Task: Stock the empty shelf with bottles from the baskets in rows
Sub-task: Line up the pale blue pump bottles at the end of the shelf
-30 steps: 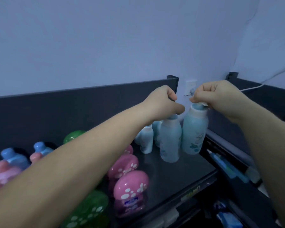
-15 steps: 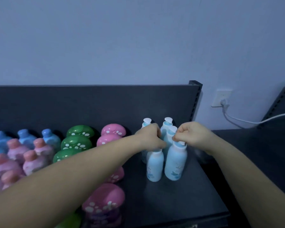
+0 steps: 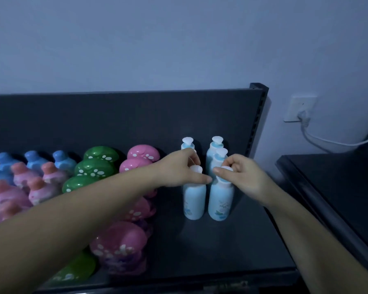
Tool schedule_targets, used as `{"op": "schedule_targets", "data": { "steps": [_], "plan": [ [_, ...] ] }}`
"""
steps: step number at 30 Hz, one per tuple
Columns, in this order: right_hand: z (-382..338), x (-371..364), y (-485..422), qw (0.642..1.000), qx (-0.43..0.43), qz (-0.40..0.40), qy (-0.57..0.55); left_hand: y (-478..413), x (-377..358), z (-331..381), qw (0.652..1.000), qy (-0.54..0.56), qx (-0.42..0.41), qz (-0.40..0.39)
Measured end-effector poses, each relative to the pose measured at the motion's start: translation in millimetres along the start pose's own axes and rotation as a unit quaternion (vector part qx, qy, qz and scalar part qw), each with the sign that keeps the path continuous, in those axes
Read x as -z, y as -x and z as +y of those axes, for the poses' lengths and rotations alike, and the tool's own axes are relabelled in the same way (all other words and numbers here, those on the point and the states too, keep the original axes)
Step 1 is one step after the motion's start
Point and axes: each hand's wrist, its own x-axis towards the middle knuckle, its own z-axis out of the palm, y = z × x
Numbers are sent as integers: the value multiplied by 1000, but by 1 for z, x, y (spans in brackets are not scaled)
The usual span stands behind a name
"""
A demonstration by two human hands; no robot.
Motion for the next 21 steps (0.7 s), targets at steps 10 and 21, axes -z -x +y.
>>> {"op": "schedule_targets", "data": {
  "steps": [10,21],
  "plan": [
    [64,-12,39,998,-31,-49,0,-1,-23,-28,998,-57,2,-24],
    [88,-32,37,998,-44,35,6,-6,-29,-28,998,-58,-15,-17]
  ]
}}
